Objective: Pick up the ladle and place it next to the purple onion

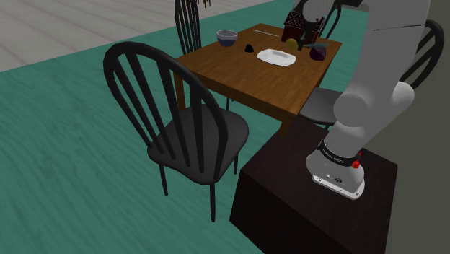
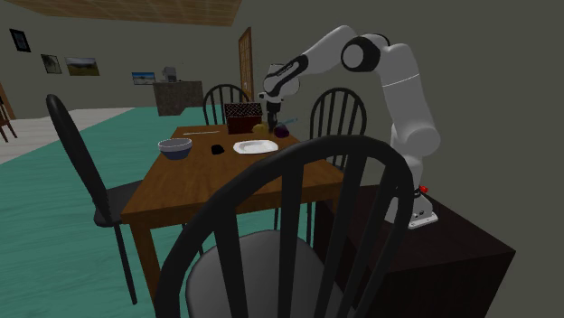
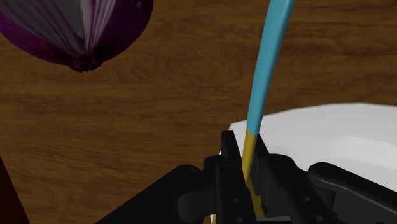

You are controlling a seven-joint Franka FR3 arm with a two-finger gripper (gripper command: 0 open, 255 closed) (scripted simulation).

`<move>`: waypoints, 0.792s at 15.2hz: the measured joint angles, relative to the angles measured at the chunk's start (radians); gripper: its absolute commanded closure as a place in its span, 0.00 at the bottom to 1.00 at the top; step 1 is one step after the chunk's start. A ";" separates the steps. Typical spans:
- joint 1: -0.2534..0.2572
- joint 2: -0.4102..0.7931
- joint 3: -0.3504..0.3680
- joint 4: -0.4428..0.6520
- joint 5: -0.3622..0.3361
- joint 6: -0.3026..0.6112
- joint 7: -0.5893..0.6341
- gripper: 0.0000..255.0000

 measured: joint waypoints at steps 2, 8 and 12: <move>-0.002 0.013 0.005 -0.011 0.009 0.024 -0.004 1.00; -0.012 0.043 0.017 -0.047 0.034 0.089 -0.022 1.00; -0.017 0.053 0.019 -0.053 0.044 0.116 -0.027 1.00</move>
